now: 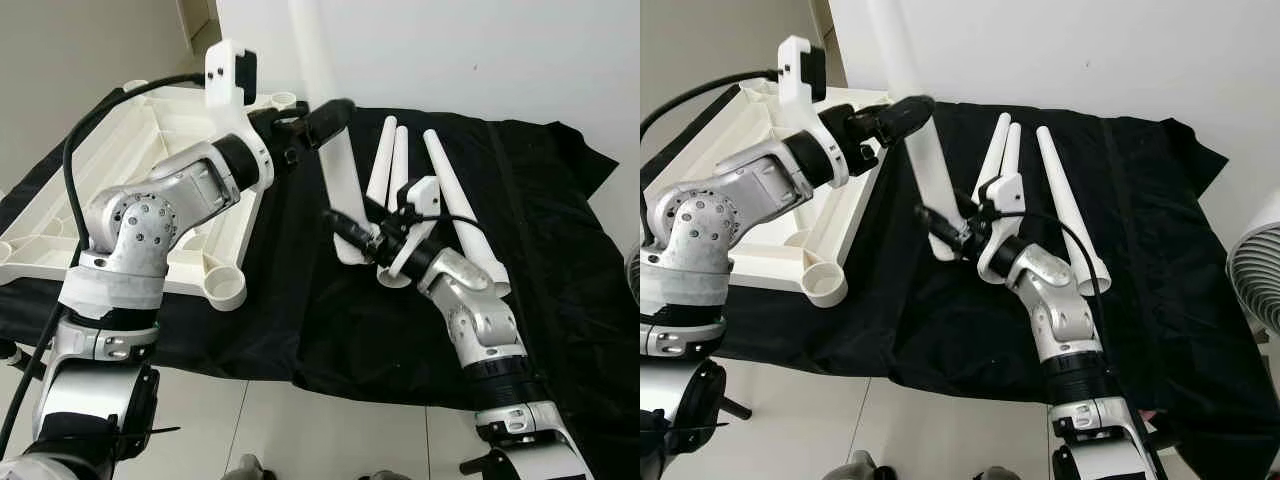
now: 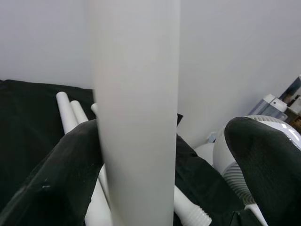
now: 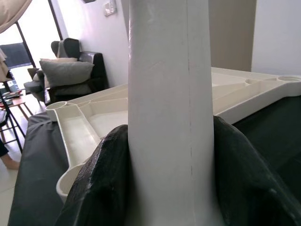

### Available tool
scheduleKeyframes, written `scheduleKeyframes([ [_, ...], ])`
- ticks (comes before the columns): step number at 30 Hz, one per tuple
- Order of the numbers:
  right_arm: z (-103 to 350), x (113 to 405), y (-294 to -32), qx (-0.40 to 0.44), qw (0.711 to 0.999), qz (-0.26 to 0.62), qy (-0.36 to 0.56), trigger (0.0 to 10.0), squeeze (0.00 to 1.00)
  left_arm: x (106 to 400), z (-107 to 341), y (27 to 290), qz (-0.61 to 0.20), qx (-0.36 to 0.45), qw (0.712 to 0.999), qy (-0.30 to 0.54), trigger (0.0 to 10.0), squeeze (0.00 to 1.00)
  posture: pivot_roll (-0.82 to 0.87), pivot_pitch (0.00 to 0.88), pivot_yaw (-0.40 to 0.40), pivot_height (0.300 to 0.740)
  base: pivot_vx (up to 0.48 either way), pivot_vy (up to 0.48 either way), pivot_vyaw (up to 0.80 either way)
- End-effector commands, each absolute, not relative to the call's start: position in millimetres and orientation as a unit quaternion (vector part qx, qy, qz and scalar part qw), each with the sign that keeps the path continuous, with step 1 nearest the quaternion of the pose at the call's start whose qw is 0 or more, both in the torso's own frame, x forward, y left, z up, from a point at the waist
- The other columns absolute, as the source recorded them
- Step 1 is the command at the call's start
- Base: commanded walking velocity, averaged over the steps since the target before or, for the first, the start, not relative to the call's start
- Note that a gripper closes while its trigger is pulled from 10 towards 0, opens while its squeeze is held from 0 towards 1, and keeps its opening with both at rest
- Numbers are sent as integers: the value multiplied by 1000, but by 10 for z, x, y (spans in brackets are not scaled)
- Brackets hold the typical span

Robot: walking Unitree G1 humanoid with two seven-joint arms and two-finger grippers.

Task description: Building children table

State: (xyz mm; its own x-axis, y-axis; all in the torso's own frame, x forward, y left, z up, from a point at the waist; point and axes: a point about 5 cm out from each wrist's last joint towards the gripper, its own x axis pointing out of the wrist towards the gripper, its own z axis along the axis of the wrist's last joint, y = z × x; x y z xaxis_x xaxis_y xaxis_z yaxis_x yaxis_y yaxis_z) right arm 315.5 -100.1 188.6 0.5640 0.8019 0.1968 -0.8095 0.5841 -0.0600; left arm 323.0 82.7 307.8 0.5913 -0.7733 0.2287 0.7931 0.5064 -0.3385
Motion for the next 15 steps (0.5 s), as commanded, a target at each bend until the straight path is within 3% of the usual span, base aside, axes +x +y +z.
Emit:
scheduleKeyframes([
  [1, 1932, 3091, -956, 2, 870, 479, -120, 10000, 0, 3013, 3191, 729, -644, -187, 739, -67, 10000, 0, -74, 47, 52, 740, 0, 0, 0],
  [9, 1890, 3033, -933, -5, 863, 492, -116, 10000, 0, 3057, 3252, 766, -644, -189, 738, -67, 10000, 0, -76, 48, 60, 740, 0, 0, 0],
  [10, 1892, 3033, -936, -4, 864, 490, -117, 10000, 0, 3059, 3255, 768, -643, -189, 739, -67, 7569, 0, -75, 50, 59, 740, 0, 0, 0],
  [11, 1894, 3037, -938, -4, 865, 488, -118, 10000, 0, 3066, 3256, 769, -642, -192, 740, -67, 0, 0, -75, 50, 59, 740, 0, 0, 0],
  [15, 1896, 3059, -950, -4, 870, 478, -117, 10000, 0, 3082, 3278, 781, -639, -205, 738, -71, 0, 0, -75, 52, 59, 740, 0, 0, 0],
])
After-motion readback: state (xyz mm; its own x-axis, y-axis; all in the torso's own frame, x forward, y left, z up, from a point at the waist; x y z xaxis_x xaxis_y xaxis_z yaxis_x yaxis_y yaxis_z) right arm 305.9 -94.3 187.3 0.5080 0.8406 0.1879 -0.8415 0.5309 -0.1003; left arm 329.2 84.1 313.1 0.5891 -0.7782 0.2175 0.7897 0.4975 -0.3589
